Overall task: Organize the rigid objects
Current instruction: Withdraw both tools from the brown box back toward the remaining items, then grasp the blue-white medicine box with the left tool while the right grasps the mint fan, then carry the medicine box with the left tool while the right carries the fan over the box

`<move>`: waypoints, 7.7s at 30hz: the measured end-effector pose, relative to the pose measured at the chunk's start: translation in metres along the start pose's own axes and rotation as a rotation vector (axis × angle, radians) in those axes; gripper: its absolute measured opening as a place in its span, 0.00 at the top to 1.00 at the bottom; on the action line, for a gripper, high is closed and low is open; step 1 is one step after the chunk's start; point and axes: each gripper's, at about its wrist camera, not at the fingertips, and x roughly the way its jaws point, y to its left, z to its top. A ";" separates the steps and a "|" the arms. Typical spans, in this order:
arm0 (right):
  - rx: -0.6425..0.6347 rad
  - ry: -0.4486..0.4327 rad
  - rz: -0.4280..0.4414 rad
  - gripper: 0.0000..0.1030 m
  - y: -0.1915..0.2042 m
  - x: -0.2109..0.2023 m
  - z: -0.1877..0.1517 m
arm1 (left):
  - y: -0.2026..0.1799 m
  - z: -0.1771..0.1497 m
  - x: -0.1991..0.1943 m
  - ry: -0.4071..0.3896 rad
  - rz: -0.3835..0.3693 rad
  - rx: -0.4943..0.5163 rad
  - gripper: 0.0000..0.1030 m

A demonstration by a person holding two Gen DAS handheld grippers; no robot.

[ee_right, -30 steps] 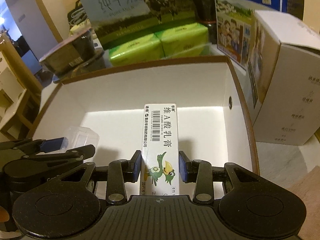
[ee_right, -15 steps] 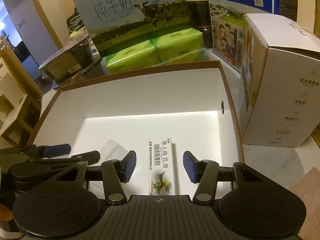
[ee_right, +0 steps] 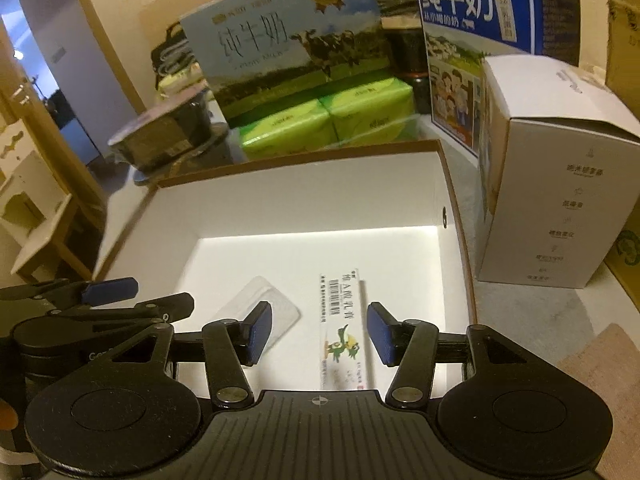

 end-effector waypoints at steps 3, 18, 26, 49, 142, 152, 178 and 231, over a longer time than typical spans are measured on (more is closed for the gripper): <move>-0.001 -0.016 0.007 0.48 0.003 -0.015 -0.003 | 0.003 -0.004 -0.017 -0.007 -0.011 -0.008 0.39; -0.017 -0.051 0.051 0.48 0.027 -0.091 -0.043 | 0.019 -0.050 -0.101 -0.033 -0.034 -0.015 0.37; -0.041 -0.046 0.049 0.48 0.039 -0.123 -0.077 | 0.023 -0.084 -0.144 -0.053 -0.028 -0.008 0.36; -0.011 0.015 -0.021 0.48 0.031 -0.162 -0.174 | 0.017 -0.179 -0.182 0.031 0.009 -0.051 0.36; -0.072 0.112 -0.066 0.52 0.009 -0.061 -0.237 | 0.009 -0.213 -0.068 0.143 -0.018 0.022 0.39; -0.054 0.113 -0.034 0.67 0.005 -0.075 -0.243 | 0.015 -0.248 -0.102 0.159 0.013 -0.044 0.39; -0.105 0.124 -0.109 0.67 0.016 -0.061 -0.240 | 0.008 -0.232 -0.080 0.183 0.010 0.031 0.39; -0.090 -0.111 0.004 0.68 -0.001 -0.070 -0.020 | 0.037 -0.009 -0.073 -0.092 0.056 0.096 0.39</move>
